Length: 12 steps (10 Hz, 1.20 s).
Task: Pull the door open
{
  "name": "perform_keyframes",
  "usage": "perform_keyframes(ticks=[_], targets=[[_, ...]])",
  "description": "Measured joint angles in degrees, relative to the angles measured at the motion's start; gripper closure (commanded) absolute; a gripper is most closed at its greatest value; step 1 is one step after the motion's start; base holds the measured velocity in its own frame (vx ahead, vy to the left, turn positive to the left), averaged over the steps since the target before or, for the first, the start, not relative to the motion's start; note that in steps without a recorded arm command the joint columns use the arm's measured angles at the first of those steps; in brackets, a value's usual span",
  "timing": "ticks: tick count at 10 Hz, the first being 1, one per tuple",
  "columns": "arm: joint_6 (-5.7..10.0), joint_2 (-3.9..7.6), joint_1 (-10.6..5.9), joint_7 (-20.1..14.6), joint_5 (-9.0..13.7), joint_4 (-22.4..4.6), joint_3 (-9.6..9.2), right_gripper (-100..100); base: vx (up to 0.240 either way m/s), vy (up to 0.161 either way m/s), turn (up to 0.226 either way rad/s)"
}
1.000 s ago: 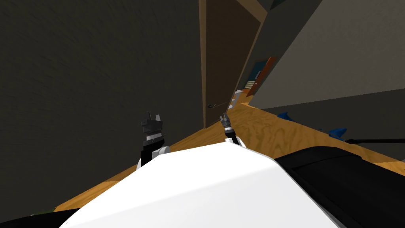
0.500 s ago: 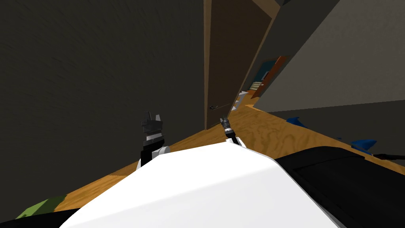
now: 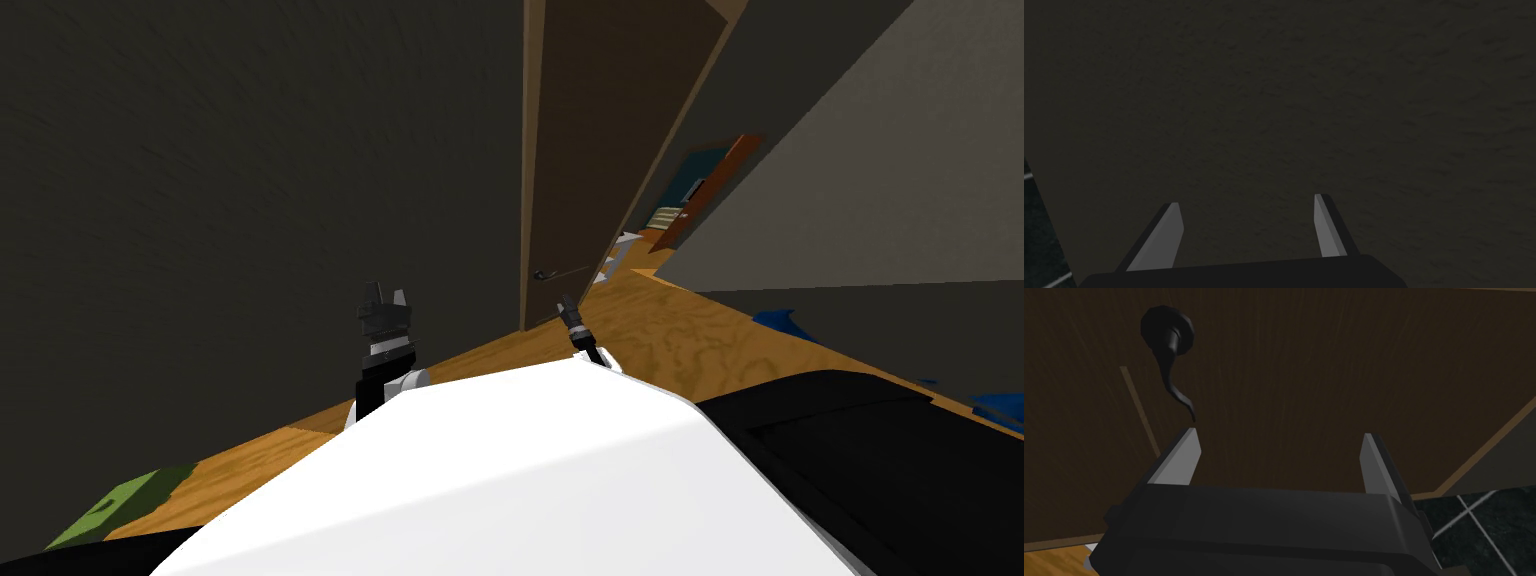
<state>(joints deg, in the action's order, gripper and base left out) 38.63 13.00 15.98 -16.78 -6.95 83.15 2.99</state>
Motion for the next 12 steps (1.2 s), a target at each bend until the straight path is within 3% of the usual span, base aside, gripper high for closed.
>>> perform_keyframes(ticks=[7,12], targets=[[1.73,2.43,-3.21,-2.67,-2.25,-10.53,1.34,-100,0.078,-0.068,0.110],[2.39,3.80,-4.71,-4.35,-3.67,-16.06,2.05,-100,0.070,-0.068,0.085]])
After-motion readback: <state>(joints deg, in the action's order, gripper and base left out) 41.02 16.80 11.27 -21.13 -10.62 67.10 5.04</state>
